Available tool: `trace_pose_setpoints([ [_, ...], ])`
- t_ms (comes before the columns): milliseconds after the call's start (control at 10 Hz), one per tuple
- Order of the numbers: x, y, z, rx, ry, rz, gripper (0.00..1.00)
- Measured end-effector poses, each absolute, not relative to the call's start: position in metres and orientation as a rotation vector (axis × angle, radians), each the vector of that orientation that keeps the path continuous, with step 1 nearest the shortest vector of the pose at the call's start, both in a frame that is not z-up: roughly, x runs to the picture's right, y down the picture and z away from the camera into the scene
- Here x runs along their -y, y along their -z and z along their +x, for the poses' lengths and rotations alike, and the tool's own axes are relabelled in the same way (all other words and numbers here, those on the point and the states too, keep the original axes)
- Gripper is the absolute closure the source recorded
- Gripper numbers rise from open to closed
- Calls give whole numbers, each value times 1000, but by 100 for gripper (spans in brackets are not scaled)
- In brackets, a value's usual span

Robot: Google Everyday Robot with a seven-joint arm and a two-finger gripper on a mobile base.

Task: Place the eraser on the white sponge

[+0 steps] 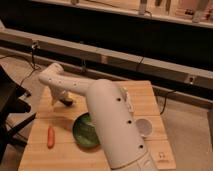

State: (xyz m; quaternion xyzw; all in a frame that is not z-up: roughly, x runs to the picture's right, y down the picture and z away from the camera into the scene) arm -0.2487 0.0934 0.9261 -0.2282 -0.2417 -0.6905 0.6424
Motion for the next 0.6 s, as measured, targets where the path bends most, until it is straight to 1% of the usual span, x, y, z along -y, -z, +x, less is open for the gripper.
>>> trace_pose_setpoints([
  [300, -96, -932, -242, 546, 1545, -510, 20],
  [600, -86, -938, -238, 557, 1510, -474, 20],
])
